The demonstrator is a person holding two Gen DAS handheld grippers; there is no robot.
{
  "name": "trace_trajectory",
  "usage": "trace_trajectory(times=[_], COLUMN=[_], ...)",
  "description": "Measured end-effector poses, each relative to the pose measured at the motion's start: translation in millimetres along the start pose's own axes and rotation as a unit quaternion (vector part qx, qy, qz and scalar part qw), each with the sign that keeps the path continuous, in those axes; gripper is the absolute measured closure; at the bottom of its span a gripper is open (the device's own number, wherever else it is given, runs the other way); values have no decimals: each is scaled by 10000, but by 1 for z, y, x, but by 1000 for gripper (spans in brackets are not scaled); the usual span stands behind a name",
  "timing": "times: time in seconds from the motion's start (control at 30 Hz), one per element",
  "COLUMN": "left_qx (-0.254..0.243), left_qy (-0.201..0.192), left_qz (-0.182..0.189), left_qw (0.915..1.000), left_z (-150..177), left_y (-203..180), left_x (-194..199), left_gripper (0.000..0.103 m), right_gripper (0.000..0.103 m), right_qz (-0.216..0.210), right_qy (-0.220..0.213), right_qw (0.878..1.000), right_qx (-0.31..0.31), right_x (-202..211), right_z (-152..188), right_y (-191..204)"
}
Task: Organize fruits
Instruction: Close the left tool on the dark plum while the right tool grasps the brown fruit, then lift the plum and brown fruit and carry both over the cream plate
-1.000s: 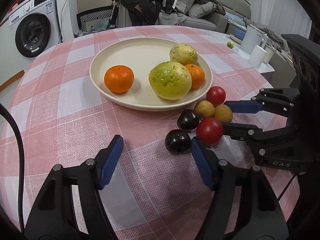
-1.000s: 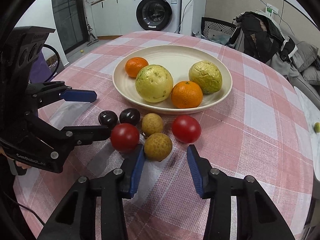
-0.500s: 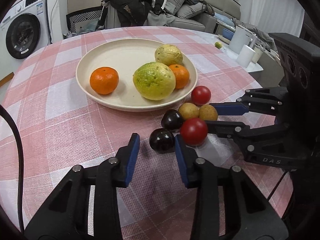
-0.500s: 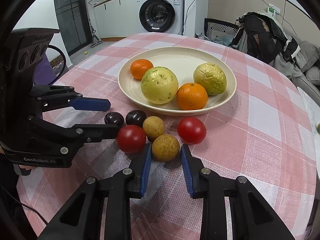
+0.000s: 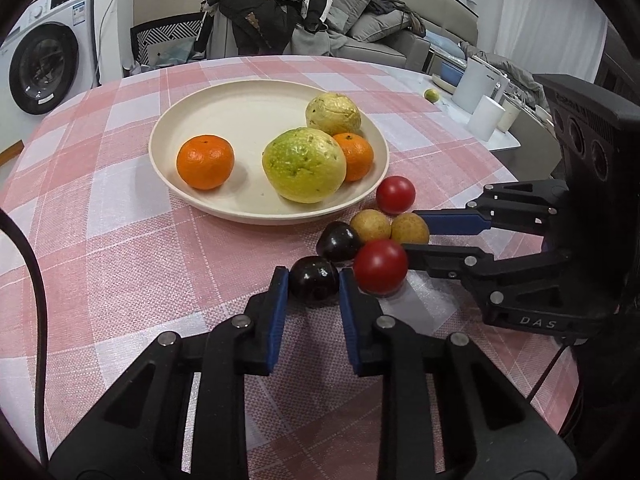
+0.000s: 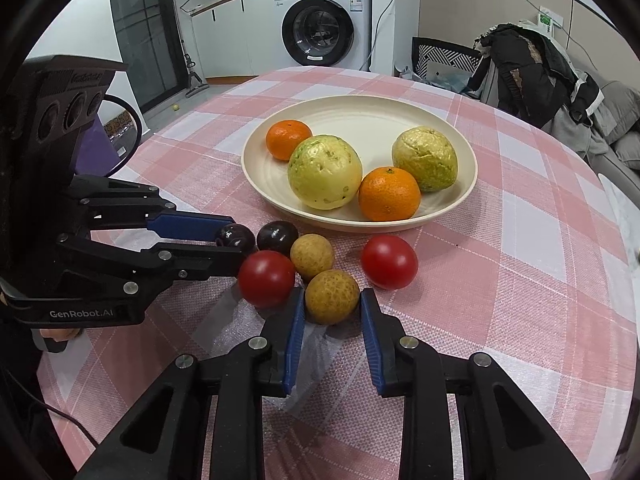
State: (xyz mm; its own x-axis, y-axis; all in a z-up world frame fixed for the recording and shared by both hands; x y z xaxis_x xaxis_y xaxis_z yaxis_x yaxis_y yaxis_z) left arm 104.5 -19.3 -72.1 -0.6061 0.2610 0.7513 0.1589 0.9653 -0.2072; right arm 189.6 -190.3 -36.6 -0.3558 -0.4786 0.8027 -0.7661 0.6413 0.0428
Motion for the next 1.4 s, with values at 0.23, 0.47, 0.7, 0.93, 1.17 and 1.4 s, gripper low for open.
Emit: trace_trajectory(times=[0.23,0.47,0.7,0.93,1.17,1.4], left_qx=[-9,97,134,241,174,161], left_qy=[-151,-386,-634,-784,-738,-654], left_qz=[-103,-190,-298,-394,-444,-524], left_qw=[9998,9990,9974,9959,9961,9963], left_z=[-2,-8,-16,-26,-36,-41], left_y=[3,11,17,27,26,27], left_x=[8,20,35,43,31,18], left_gripper=[81,81,81,81,81,81], right_gripper=[75,75,75,75,75,75], right_qz=[-4,30,30,151,286,388], right_qy=[-64,-215,-546,-870,-965,-966], right_qw=[10000,9998,9984,9956,9936,9931], right_qx=[29,6,-115,-312,-521,-531], right_x=[4,16,30,40,42,39], right_z=[0,-3,-10,-18,-28,-37], right_y=[-1,-4,-7,-14,-28,-36])
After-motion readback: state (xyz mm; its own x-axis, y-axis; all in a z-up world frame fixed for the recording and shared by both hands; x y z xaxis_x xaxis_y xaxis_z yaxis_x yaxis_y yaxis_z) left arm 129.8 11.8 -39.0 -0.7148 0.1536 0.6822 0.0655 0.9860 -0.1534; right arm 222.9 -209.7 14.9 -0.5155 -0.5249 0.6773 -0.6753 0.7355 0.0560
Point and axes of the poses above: each gripper's, at about its wrist camera, not at the fingertips, and x roughly against the way its jaws point, y to its left, z to its underside, the point moved 3 cm from there along -x, roughly the way its jaws point, and after that the axes turned 1 degree about x, right-handed, at the moved point
